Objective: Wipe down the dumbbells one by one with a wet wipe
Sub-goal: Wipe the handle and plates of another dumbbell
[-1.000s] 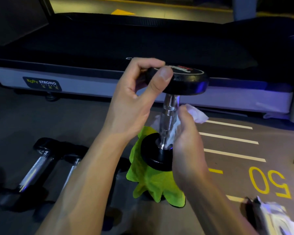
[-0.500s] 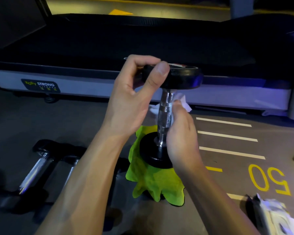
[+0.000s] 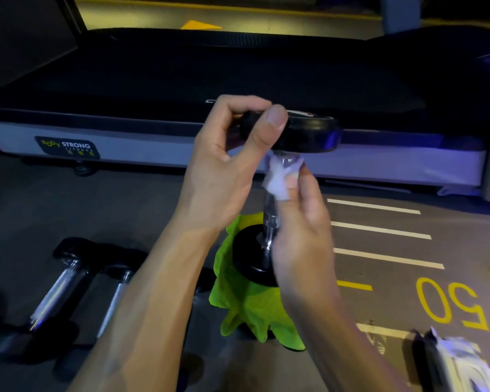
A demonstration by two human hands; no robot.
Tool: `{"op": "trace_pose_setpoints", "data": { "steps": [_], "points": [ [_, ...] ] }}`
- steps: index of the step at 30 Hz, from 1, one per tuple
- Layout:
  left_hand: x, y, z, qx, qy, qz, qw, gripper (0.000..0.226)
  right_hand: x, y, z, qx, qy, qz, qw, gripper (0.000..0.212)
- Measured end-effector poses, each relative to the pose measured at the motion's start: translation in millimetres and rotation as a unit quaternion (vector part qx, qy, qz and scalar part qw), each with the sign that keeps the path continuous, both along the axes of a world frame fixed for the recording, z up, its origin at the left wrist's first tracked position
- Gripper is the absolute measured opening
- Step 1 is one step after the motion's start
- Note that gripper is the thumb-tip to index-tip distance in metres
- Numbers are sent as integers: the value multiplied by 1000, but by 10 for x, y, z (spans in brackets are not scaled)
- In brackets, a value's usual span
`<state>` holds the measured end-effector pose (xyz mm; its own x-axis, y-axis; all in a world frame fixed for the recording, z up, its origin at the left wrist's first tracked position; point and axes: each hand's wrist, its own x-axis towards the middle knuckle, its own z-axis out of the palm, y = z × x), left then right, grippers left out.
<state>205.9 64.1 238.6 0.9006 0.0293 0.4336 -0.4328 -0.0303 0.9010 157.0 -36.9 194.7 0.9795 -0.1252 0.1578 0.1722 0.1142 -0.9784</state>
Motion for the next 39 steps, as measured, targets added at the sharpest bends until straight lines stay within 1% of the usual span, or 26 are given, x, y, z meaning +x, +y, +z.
{"op": "trace_pose_setpoints", "data": {
  "steps": [1, 2, 3, 4, 7, 9, 11, 12, 14, 15, 16, 17, 19, 20, 22, 25, 27, 29, 31, 32, 34, 35, 37, 39],
  "points": [
    [-3, -13, -2, -1, 0, -4, 1000, 19, 57, 27, -38, -48, -13, -27, 998, 14],
    [-7, -22, 0, -5, 0, -6, 1000, 21, 100, 38, -69, -76, -21, -45, 996, 11],
    [-4, -25, 1, -10, 2, -5, 1000, 23, 135, 22, -99, -90, -24, -46, 995, 13],
    [0, -24, 3, -12, 4, -4, 1000, 22, 173, -21, -108, -89, -25, -24, 995, 16],
    [3, -13, 11, -8, 10, 3, 1000, 19, 303, -216, -47, -21, 31, 89, 995, 23],
    [-2, -14, 19, -10, 10, 2, 1000, 20, 350, -277, -3, -1, 63, 129, 990, 32],
    [-15, -19, 20, -13, 11, -2, 1000, 26, 324, -304, -16, 10, 70, 132, 989, 43],
    [-20, -15, 21, -14, 11, -4, 1000, 27, 293, -306, -45, 31, 70, 131, 988, 47],
    [-31, -14, 17, -15, 11, -11, 1000, 24, 223, -280, -77, 98, 76, 135, 983, 51],
    [-34, -16, 14, -14, 11, -13, 1000, 22, 210, -245, -79, 103, 67, 122, 985, 53],
    [-35, -16, 11, -12, 10, -13, 1000, 21, 217, -212, -95, 69, 46, 91, 992, 53],
    [-32, -23, 9, -8, 10, -12, 1000, 20, 229, -183, -105, 6, 15, 49, 999, 48],
    [-24, -25, 9, -2, 11, -11, 1000, 18, 257, -142, -110, -107, -47, -16, 993, 33],
    [-19, -24, 8, 0, 11, -11, 1000, 18, 265, -146, -118, -139, -60, -23, 988, 29],
    [-15, -8, 10, -1, 13, -6, 1000, 24, 252, -217, -152, -184, -55, 3, 981, 27],
    [-18, 13, 20, -15, 14, 1, 1000, 35, 118, -357, -240, -250, -28, 69, 966, 18],
    [-19, 18, 13, -19, 13, 0, 1000, 35, 15, -392, -319, -297, -12, 81, 951, 18],
    [-17, 12, 1, -21, 13, 0, 1000, 33, 13, -399, -367, -306, -4, 82, 948, 20],
    [-20, 2, 3, -24, 12, 2, 1000, 32, 84, -379, -309, -269, -9, 83, 959, 23],
    [-21, 2, 9, -25, 10, 5, 1000, 32, 138, -352, -245, -233, -22, 79, 969, 22],
    [-19, 7, 13, -26, 8, 5, 1000, 29, 269, -278, -100, -152, -60, 60, 985, 12],
    [-19, 4, 12, -25, 8, 2, 1000, 27, 341, -233, -42, -113, -74, 46, 990, 12],
    [-25, -14, 13, -24, 7, -4, 1000, 22, 439, -149, 24, -31, -91, 27, 995, 18],
    [-37, -20, 8, -28, 6, -5, 1000, 25, 465, -133, -18, 48, -85, 38, 995, 20]
  ]
}}
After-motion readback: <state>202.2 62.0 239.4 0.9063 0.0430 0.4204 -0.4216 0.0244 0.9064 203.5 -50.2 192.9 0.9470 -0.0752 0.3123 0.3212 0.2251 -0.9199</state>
